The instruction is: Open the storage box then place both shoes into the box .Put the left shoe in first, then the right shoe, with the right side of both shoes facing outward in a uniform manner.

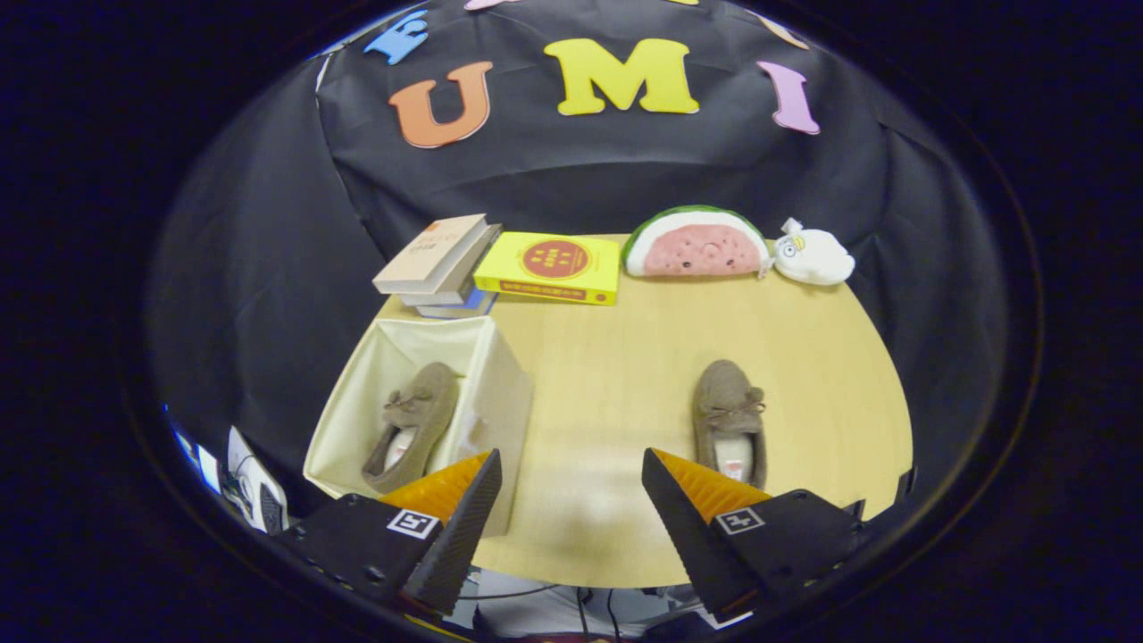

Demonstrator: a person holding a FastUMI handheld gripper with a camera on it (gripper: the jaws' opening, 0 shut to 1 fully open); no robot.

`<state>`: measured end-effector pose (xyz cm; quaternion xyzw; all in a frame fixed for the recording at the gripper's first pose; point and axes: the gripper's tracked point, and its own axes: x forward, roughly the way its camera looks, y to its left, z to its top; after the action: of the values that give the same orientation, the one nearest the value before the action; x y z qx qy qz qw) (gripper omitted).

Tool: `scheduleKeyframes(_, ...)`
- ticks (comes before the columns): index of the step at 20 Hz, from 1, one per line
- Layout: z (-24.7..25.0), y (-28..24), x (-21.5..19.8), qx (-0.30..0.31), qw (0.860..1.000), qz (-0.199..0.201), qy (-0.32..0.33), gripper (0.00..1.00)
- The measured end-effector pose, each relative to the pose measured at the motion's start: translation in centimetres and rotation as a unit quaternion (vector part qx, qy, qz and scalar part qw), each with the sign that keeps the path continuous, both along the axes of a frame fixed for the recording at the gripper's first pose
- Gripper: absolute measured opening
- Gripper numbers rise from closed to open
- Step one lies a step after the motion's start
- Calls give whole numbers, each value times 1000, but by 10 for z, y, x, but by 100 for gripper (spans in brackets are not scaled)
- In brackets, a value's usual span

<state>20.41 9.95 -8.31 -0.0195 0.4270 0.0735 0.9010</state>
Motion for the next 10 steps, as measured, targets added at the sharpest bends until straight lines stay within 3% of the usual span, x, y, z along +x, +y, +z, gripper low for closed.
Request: scheduleKeyframes(10,-70,-133,32,-47,996,-64,50,96)
